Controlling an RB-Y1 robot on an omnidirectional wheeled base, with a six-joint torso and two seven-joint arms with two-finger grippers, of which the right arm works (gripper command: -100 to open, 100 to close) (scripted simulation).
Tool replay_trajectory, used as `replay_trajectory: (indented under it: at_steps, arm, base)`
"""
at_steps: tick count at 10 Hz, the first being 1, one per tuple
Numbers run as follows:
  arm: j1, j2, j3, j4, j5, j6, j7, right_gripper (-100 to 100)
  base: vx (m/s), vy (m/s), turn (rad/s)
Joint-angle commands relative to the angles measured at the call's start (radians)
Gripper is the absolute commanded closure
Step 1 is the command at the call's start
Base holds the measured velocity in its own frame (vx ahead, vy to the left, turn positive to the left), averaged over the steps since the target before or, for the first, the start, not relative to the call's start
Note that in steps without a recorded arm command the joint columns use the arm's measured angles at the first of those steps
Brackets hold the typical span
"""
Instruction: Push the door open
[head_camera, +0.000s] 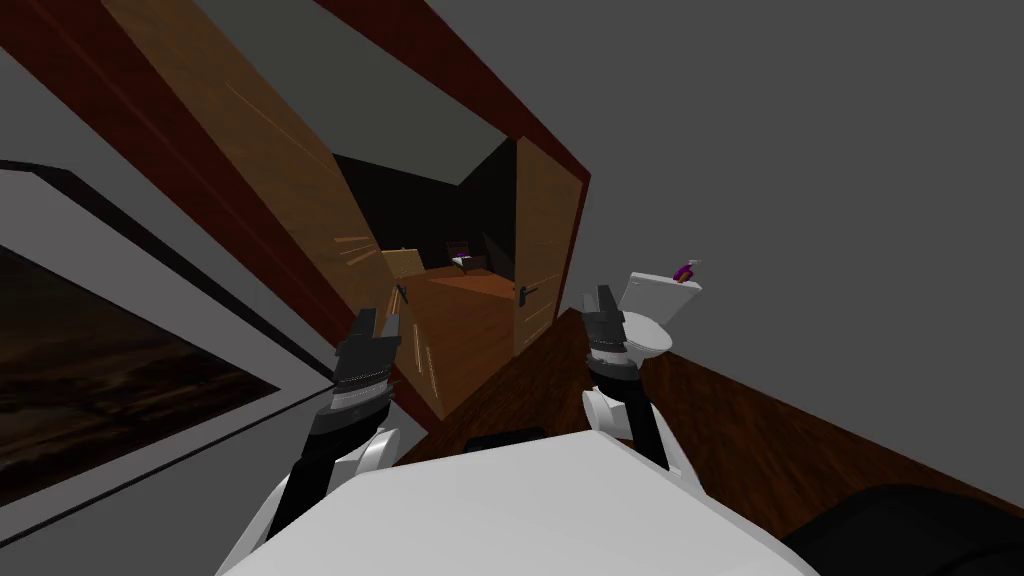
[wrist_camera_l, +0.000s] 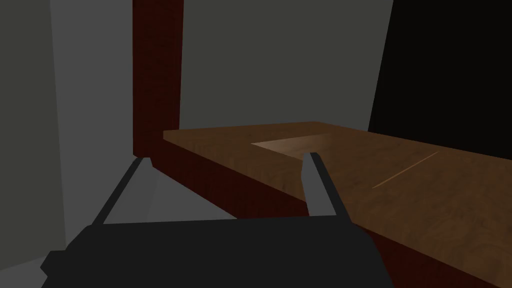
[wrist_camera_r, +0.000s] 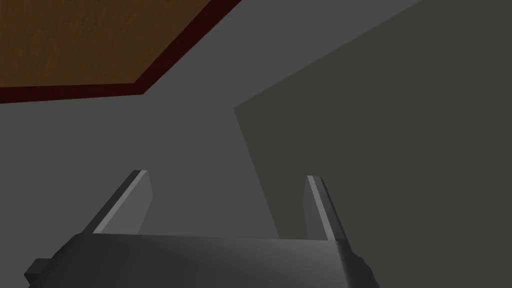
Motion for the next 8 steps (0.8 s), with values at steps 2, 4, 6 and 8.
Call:
replay_trajectory:
  at_steps: [2,4,6,8]
  arm:
    - [-0.025,-0.033,0.016,0.058,-0.020,-0.001,-0.021,-100]
    - [-0.045,-0.060,0.030,0.106,-0.036,-0.001,-0.039,-100]
    - [-0.070,-0.092,0.047,0.162,-0.056,-0.002,-0.061,-100]
    - [-0.098,-0.128,0.066,0.222,-0.079,-0.003,-0.085,-100]
  base:
    - [0.115,-0.042,0.098]
    - [0.027,-0.077,0.076]
    - [0.054,-0.076,0.098]
    - [0.081,-0.079,0.115]
